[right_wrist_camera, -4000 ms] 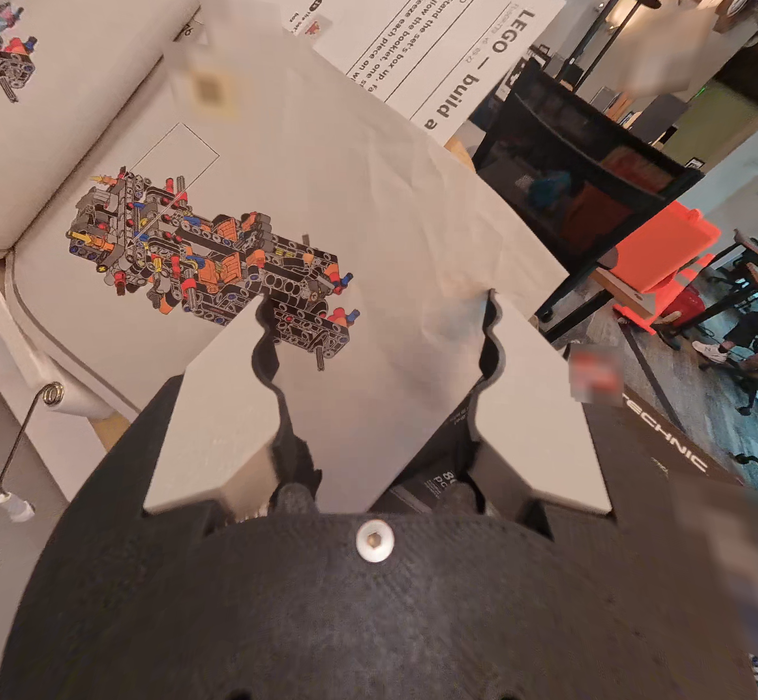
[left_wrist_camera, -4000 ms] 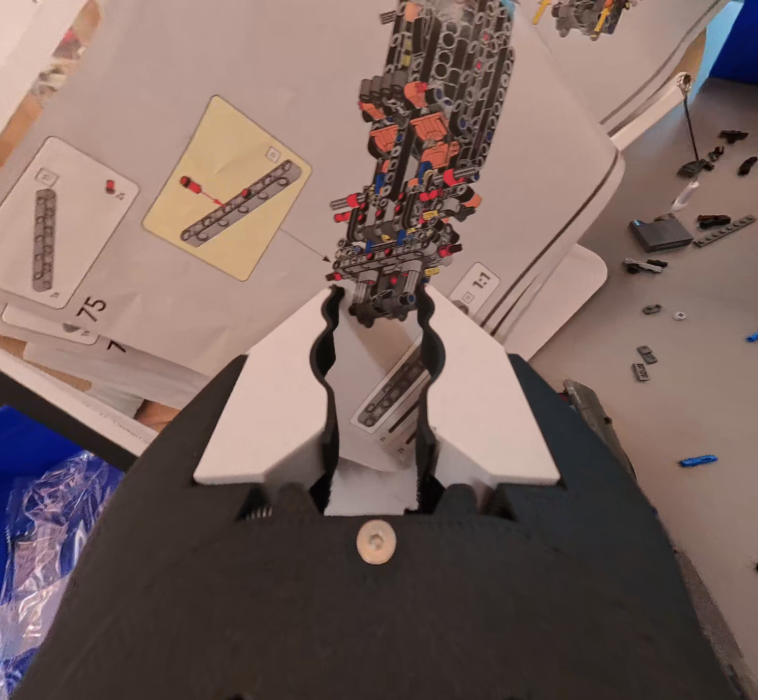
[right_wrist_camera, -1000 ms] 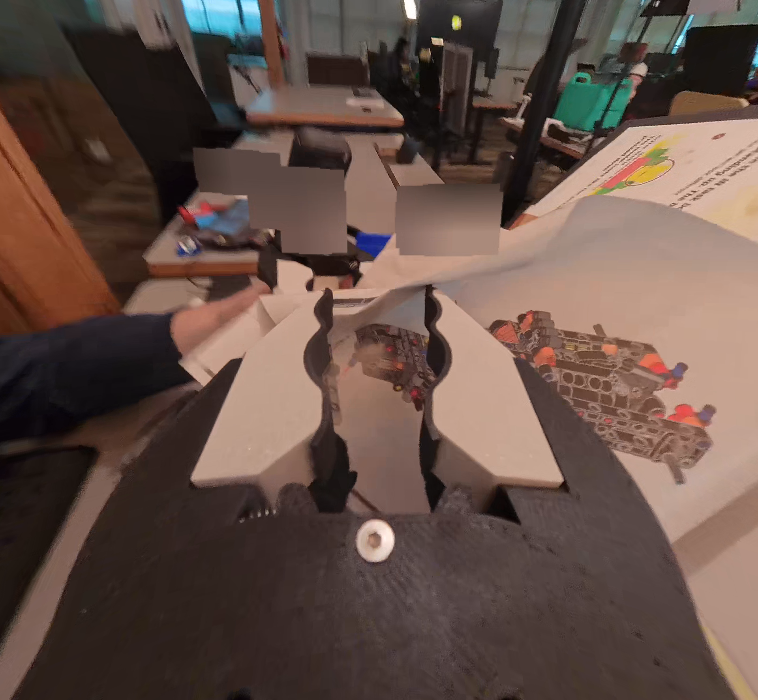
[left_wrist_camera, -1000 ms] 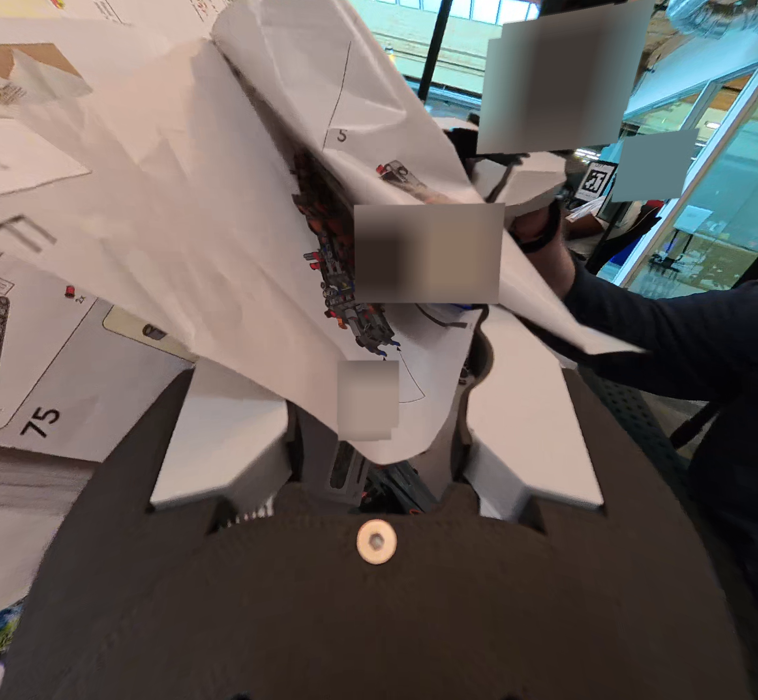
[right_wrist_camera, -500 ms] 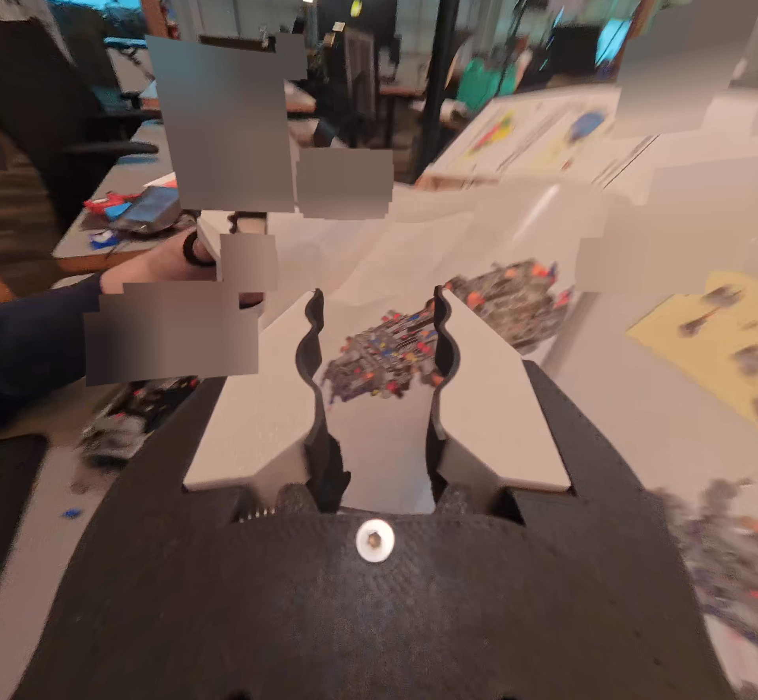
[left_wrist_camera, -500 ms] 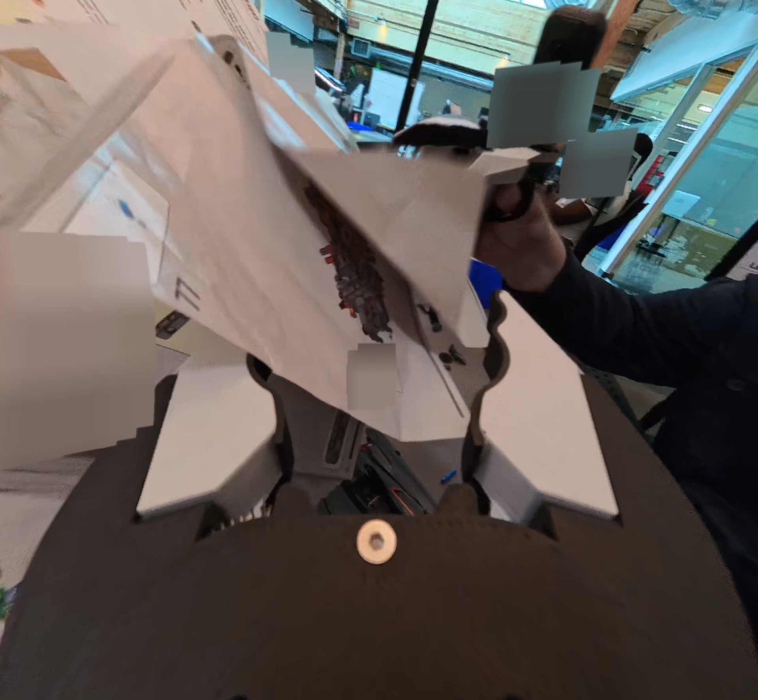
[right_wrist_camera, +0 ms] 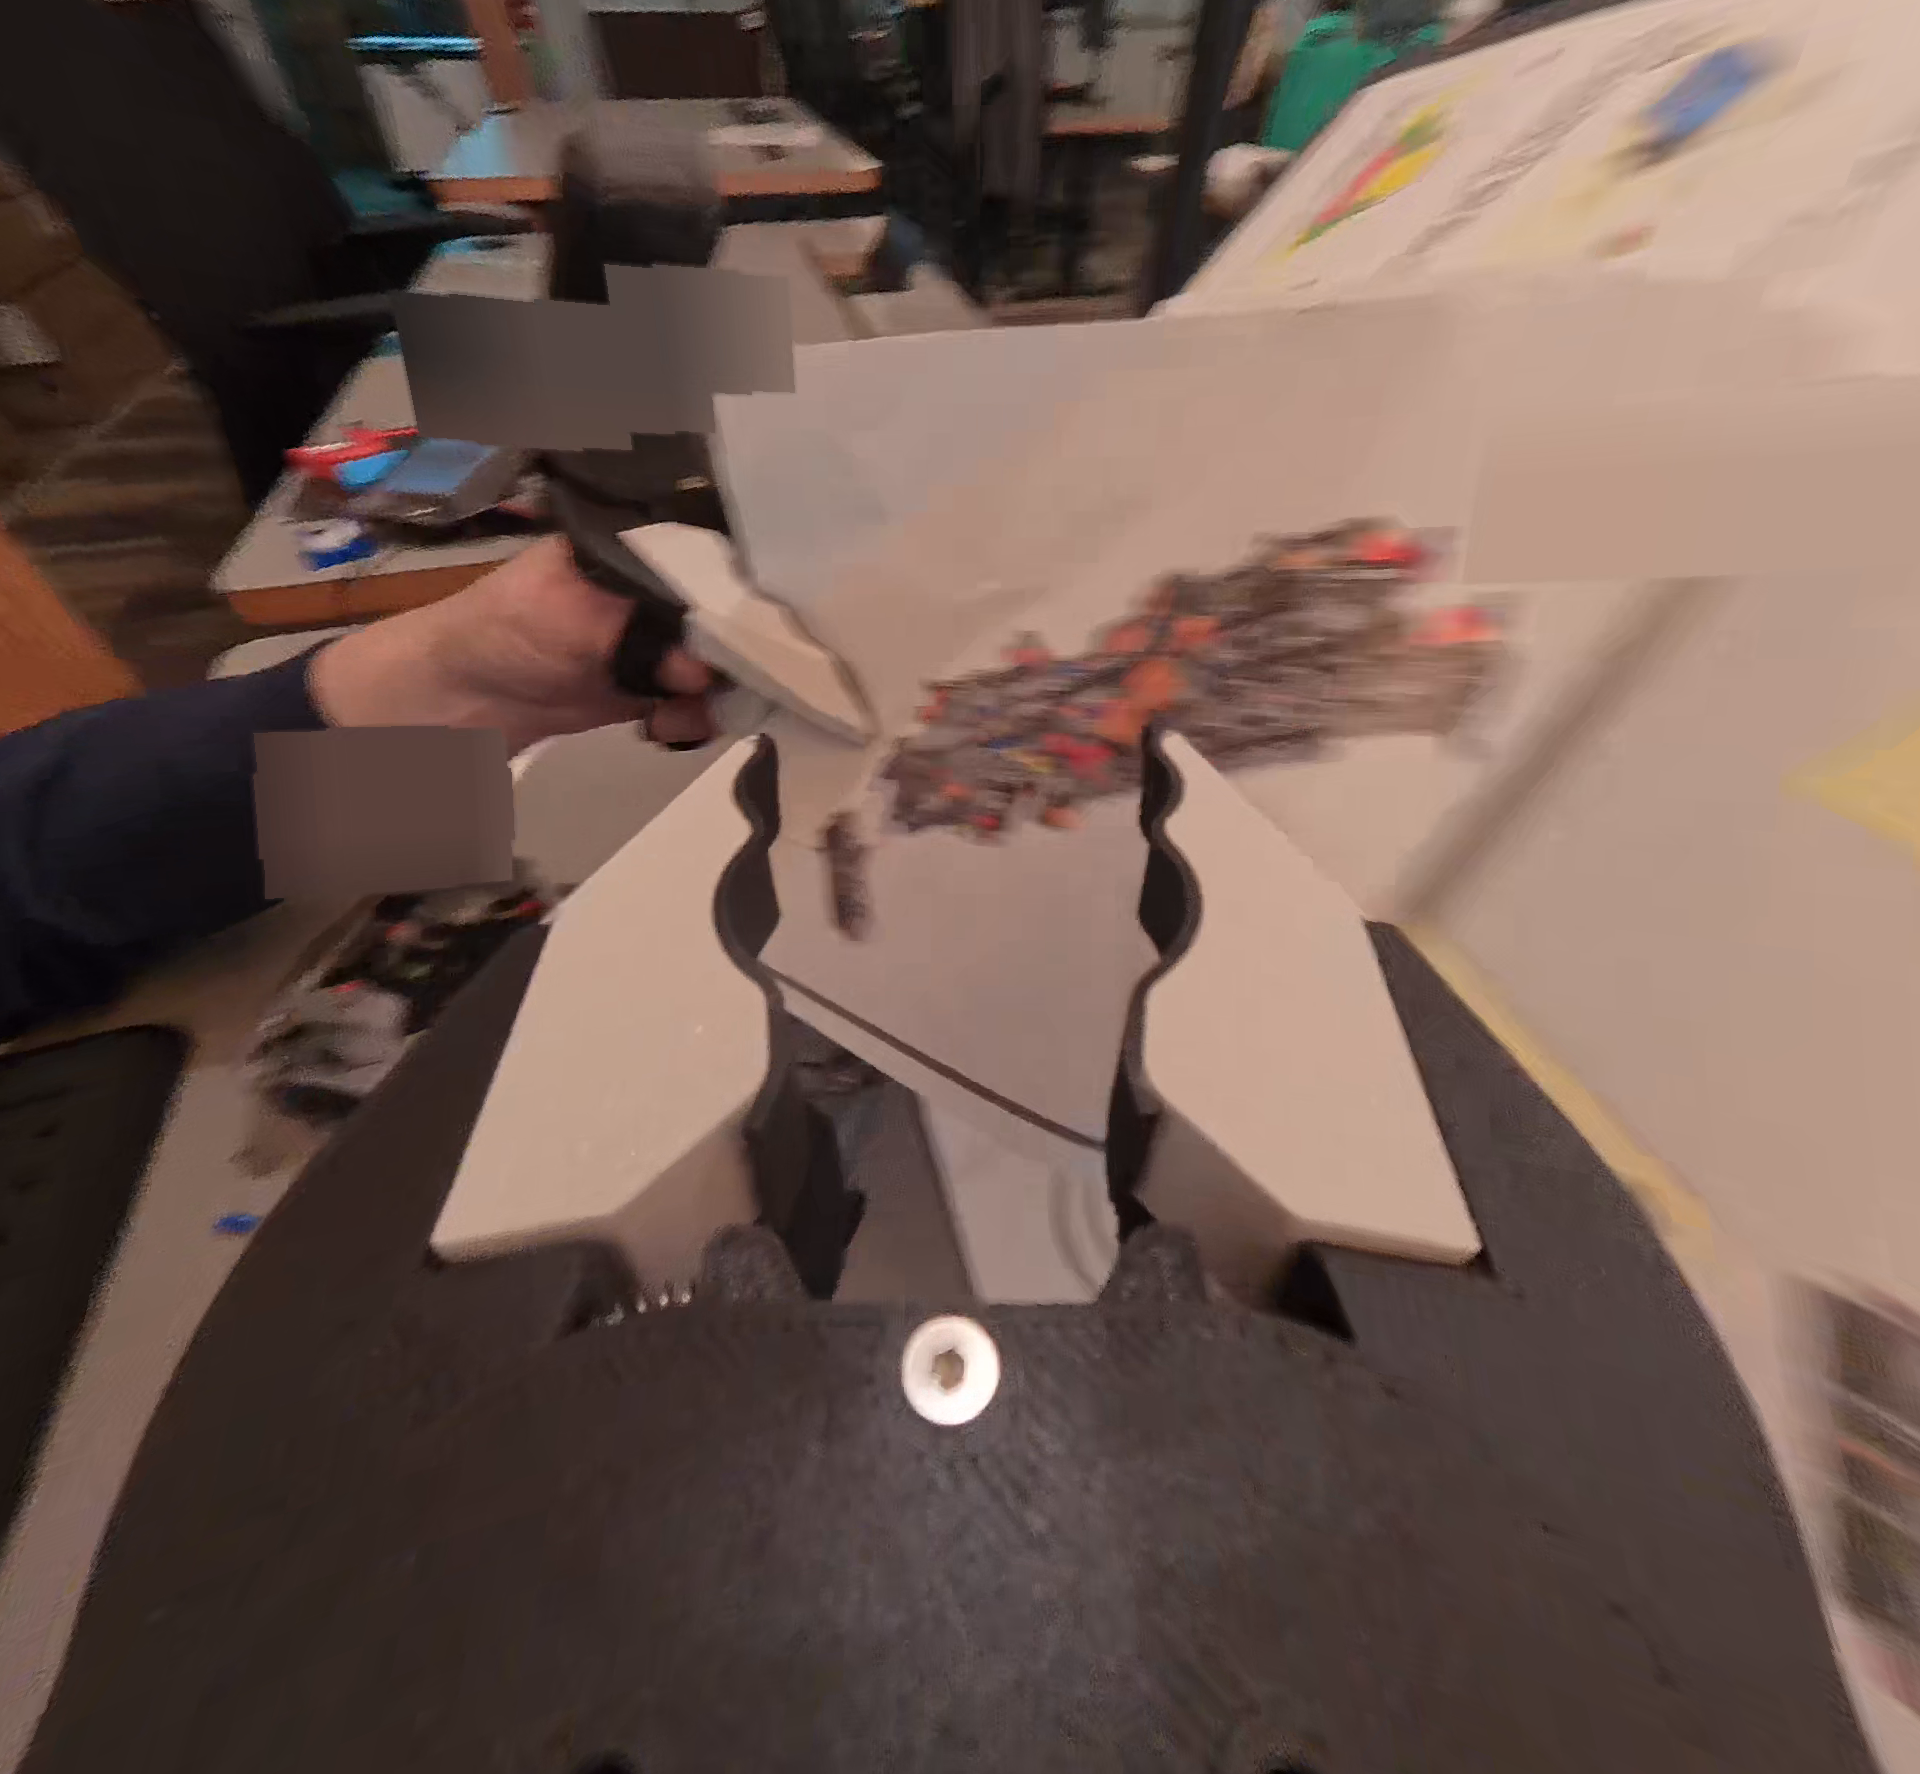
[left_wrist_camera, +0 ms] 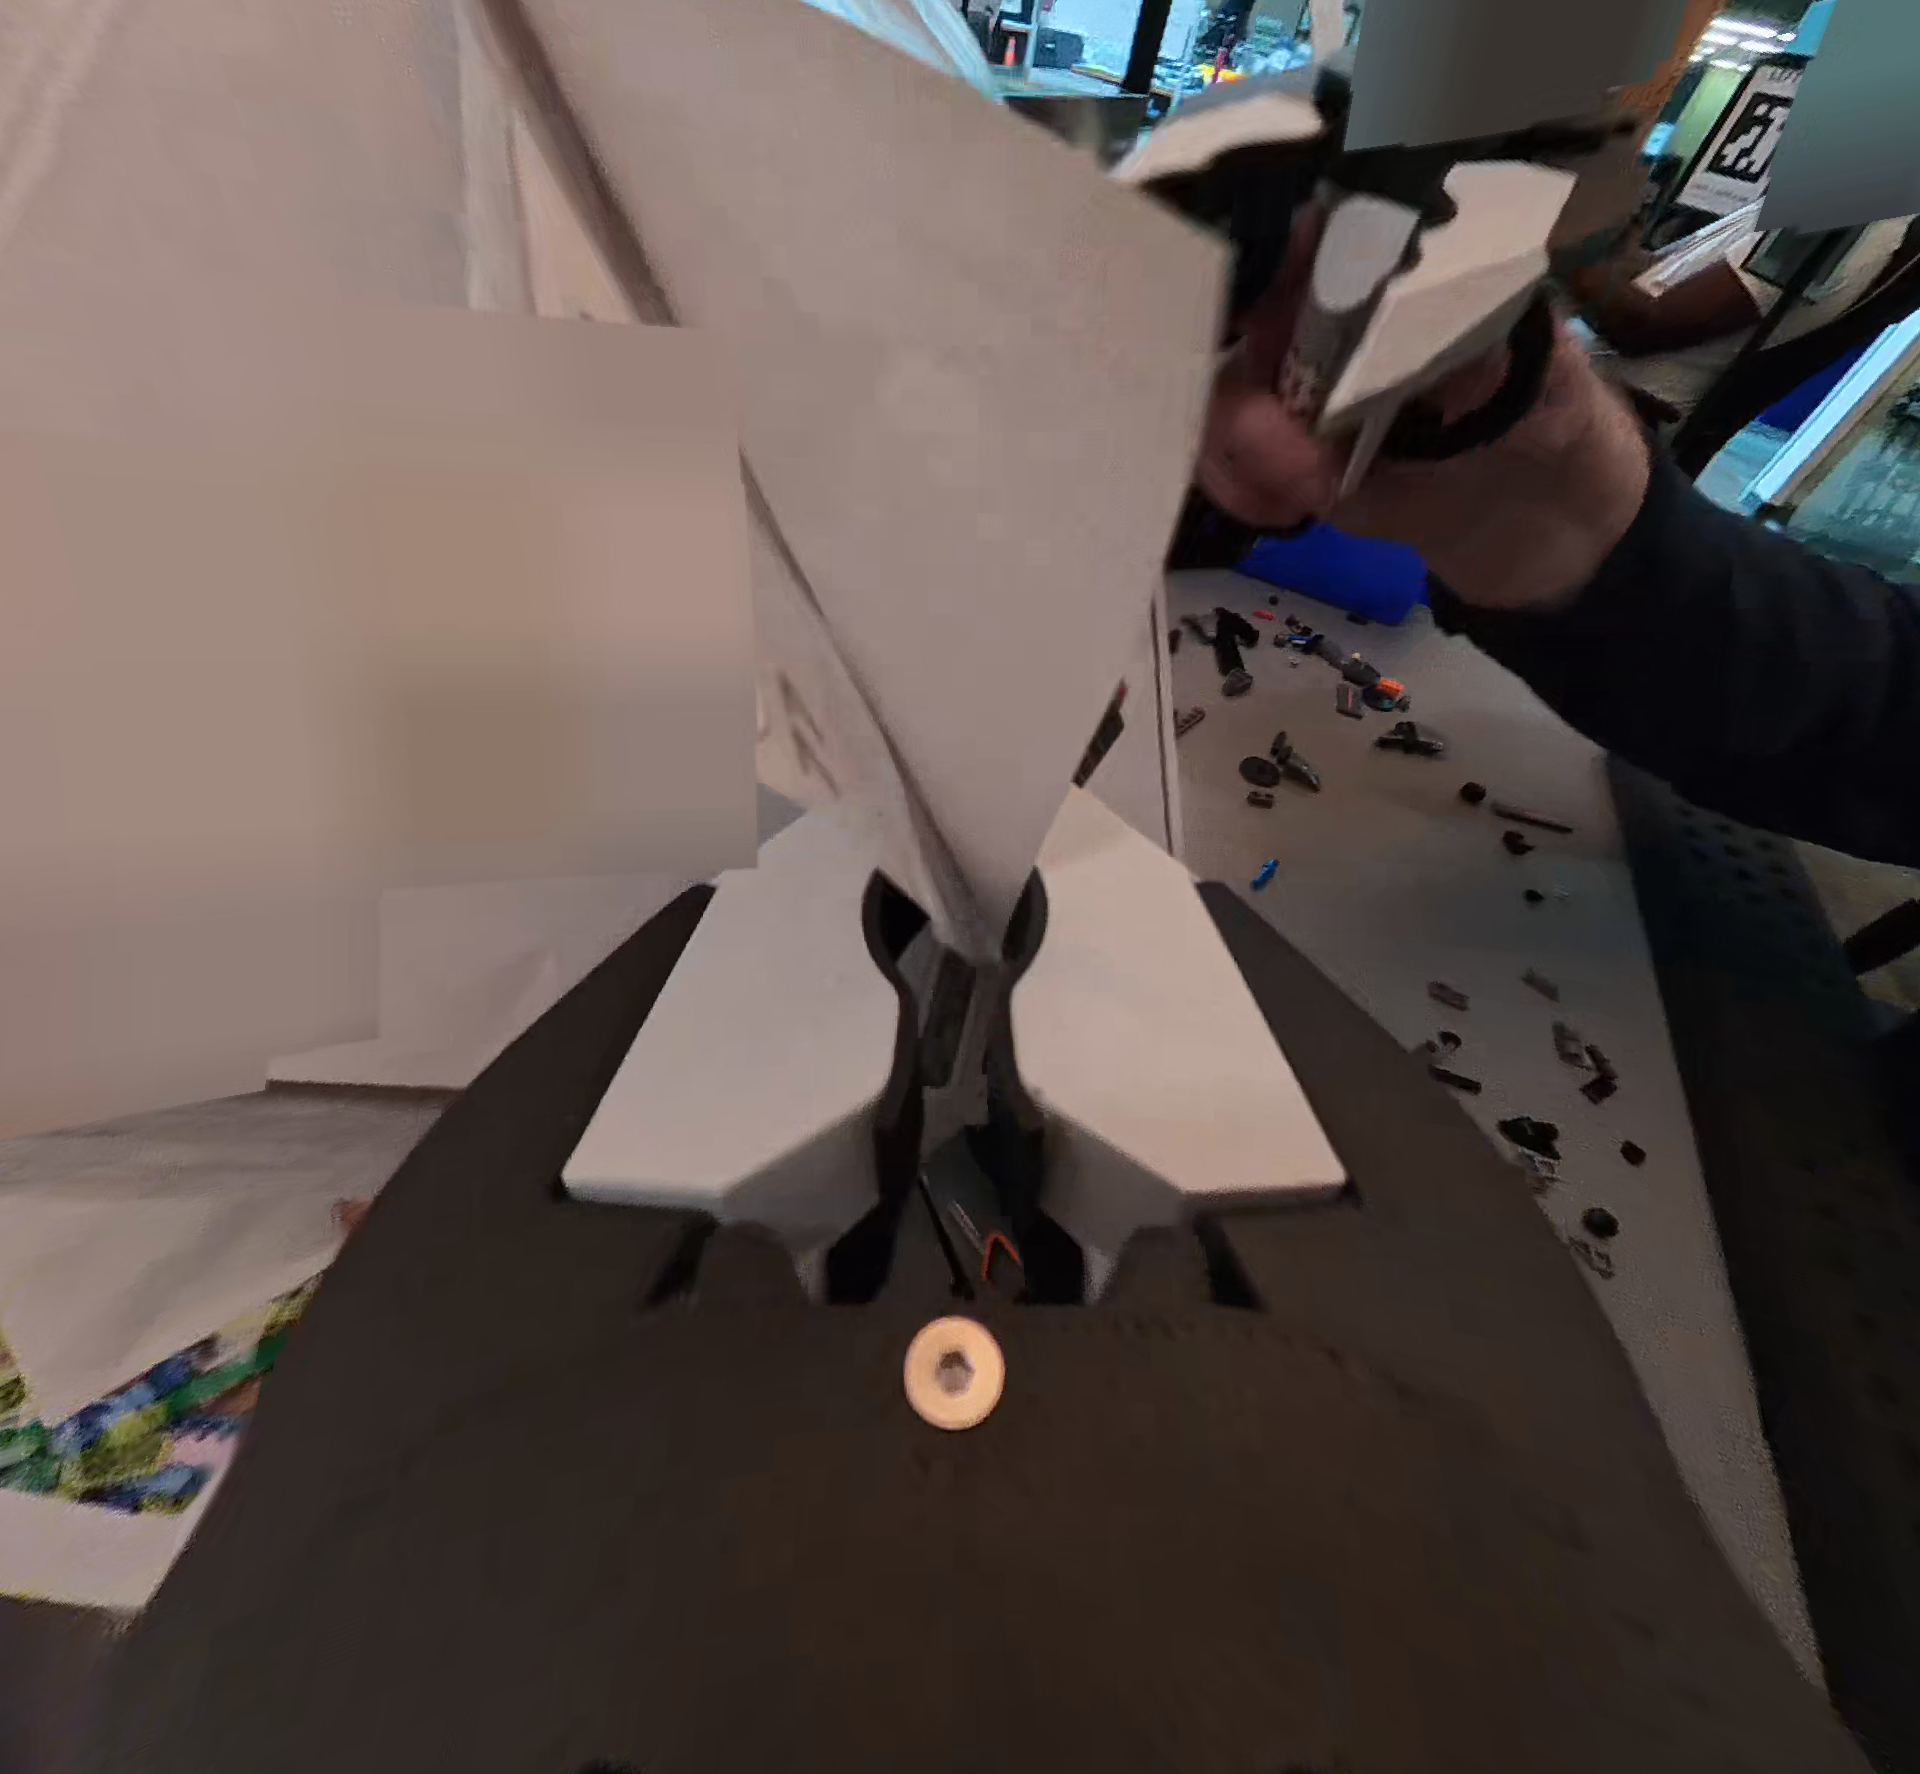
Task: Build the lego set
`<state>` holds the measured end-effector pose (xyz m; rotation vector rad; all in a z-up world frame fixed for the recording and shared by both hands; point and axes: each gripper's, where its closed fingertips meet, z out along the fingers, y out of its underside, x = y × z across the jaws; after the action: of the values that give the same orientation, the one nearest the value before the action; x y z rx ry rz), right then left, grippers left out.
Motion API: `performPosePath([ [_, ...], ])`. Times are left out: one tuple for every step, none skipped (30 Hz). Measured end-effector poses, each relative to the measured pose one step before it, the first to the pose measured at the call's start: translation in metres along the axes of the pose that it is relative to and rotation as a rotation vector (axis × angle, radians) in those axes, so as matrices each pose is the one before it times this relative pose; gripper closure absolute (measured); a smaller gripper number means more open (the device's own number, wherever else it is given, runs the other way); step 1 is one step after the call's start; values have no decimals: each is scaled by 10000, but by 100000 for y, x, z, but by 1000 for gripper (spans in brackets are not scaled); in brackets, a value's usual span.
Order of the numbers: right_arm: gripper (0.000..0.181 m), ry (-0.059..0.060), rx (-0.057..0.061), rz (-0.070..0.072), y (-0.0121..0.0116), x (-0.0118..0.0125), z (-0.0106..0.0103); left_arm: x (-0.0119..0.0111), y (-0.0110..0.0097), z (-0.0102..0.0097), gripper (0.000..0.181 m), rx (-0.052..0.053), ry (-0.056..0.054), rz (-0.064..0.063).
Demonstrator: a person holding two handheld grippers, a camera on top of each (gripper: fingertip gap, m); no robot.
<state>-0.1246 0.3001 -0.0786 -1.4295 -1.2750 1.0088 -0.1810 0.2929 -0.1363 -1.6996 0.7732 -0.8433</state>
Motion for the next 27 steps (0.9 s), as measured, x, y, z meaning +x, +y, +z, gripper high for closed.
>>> performPosePath([
  [105, 847, 130, -196, -701, 1866, -1470, -380, -191, -348, 181, 95, -204, 23],
  [99, 1038, 3, -364, -505, 2442, -1574, -476, -380, -493, 181, 197, -248, 16],
  [93, 1266, -145, -511, -187, 3072, -1535, -620, -440, -578, 181, 209, -304, 4],
  [87, 1215, -187, -524, 54, 3200, -1299, -900, -494, -663, 181, 246, -490, 63],
  [83, 917, -208, -363, 274, 2887, -937, -849, -405, -614, 181, 219, -447, 91],
  [82, 628, -267, -179, 540, 2440, -573, -621, -177, -445, 181, 89, -283, 60],
  [81, 382, -267, 1, 695, 1971, -234, -428, -23, -279, 181, 22, -149, 8],
  [79, 203, -278, 156, 812, 1521, 66, -432, -47, -211, 181, 68, -181, 17],
  [77, 85, -341, 179, 940, 1100, 275, -357, -30, -136, 181, 77, -169, 75],
  [77, -28, -382, 140, 1004, 670, 438, -274, 107, -65, 181, -25, -125, 88],
  [78, -89, -335, 97, 904, 298, 487, -202, 88, -41, 181, -33, -109, 75],
  [81, -62, -128, 6, 542, 56, 396, -179, 50, -47, 181, -10, -110, 70],
  [87, 26, -6, -109, 251, -32, 238, -170, 42, -24, 181, -13, -117, 67],
  [90, 152, -46, -198, 206, 9, 145, -104, 41, 2, 181, -30, -82, 67],
  [91, 181, -46, -195, 127, 2, 79, -29, 77, 24, 181, -45, -22, 43],
  [92, 115, -13, -101, 64, -48, 61, 4, 72, 22, 181, -50, 9, 18],
  [95, 90, -16, -51, 52, -6, 33, -13, 21, -22, 181, -7, 10, 5],
  [104, 130, -6, -68, -5, 97, -60, 19, -52, -44, 181, 36, 28, -20],
  [117, 149, 26, -94, -95, 185, -184, 21, -55, -47, 181, 23, 39, -29],
  [136, 100, 47, -144, -135, 103, -271, -4, -25, -50, 181, -8, 22, -13],
  [160, -135, 53, -241, -147, -311, -239, -34, -1, -57, 181, -25, -14, -11],
  [163, -188, -23, -186, 1, -504, -39, -27, 3, -66, 181, -27, -12, -9],
  [171, -95, -80, -157, 73, -420, 19, -9, -41, -57, 181, -1, -8, 4],
  [180, -135, -77, -184, 42, -490, -63, -2, -89, -66, 181, 38, -4, 7],
  [181, -136, -36, -68, -42, -448, -144, 42, -62, -59, 181, 7, 36, -11],
  [181, -142, 74, 64, -244, -419, -281, 16, -30, -56, 181, -10, 9, -6],
  [181, -154, 231, 113, -509, -455, -482, -49, -13, -51, 181, -1, -22, -7],
])
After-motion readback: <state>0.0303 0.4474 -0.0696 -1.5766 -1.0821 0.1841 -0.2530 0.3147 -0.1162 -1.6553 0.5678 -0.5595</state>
